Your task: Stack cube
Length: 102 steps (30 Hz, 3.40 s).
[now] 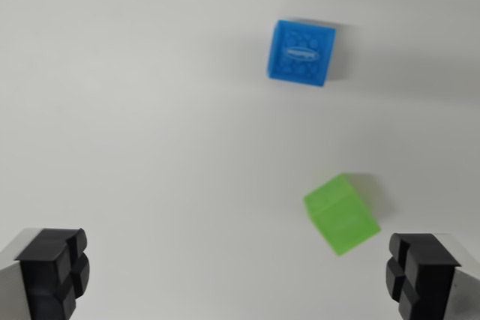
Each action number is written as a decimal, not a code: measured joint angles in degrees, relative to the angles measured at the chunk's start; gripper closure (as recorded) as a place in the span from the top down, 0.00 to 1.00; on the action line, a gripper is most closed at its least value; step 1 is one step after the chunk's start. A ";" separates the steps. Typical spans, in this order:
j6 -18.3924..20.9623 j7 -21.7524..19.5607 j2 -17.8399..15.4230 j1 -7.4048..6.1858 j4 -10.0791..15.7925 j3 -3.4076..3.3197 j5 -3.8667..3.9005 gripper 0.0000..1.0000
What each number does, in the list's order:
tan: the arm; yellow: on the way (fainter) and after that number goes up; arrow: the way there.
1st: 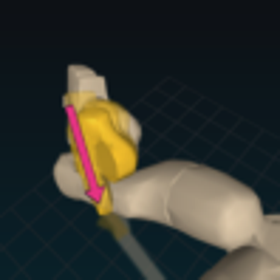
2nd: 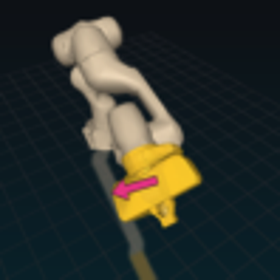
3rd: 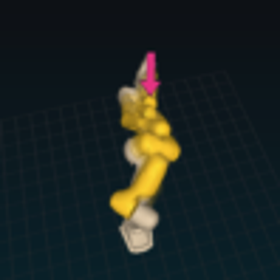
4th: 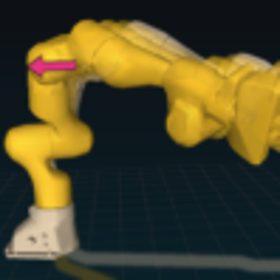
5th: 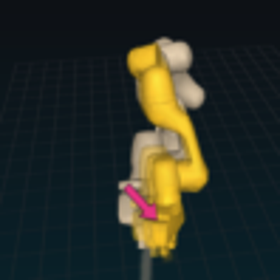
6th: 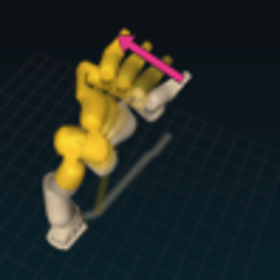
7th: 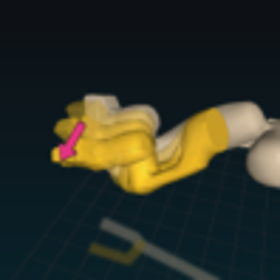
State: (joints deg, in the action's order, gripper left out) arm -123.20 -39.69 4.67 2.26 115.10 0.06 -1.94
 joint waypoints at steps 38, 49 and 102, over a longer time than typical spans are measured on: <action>-13.33 26.79 0.53 4.12 15.06 -1.95 -0.13 1.00; -18.71 36.93 2.53 5.93 19.16 -2.64 -0.07 1.00; -40.92 51.42 24.11 9.80 20.61 -2.01 -0.88 0.00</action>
State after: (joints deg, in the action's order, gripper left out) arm -164.12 11.74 28.78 12.06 135.71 -1.96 -2.82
